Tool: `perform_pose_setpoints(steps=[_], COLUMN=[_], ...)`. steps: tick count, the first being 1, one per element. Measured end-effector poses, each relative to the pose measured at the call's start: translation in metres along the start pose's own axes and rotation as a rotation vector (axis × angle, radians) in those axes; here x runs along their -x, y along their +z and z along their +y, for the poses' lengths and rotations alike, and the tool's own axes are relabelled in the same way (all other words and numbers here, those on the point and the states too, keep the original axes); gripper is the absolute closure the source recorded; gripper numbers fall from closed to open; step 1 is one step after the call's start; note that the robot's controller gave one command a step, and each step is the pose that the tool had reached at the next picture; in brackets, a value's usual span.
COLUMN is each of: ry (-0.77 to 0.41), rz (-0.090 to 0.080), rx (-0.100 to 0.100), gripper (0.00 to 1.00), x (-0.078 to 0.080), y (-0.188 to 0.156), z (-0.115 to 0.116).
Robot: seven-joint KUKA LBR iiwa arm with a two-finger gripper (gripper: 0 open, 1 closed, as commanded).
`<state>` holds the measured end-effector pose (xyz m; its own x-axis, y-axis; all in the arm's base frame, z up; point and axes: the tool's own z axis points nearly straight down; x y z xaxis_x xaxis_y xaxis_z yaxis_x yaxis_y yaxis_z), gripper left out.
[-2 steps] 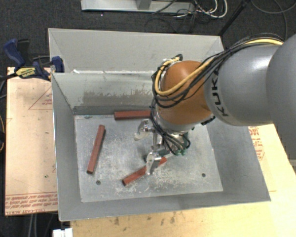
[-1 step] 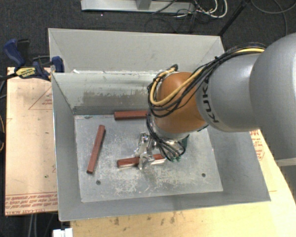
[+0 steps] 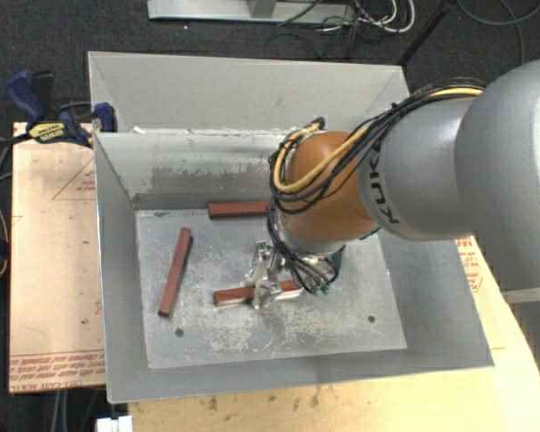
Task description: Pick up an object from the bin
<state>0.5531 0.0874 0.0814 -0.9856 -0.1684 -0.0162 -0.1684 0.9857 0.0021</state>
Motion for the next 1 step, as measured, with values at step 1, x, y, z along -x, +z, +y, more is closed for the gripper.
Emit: perform_pose_setpoints(steps=[1], ry=[0.032], rz=[0.013], rx=[-0.001], gripper=[1.0], x=[-0.0096], y=[-0.1495], z=[0.0141])
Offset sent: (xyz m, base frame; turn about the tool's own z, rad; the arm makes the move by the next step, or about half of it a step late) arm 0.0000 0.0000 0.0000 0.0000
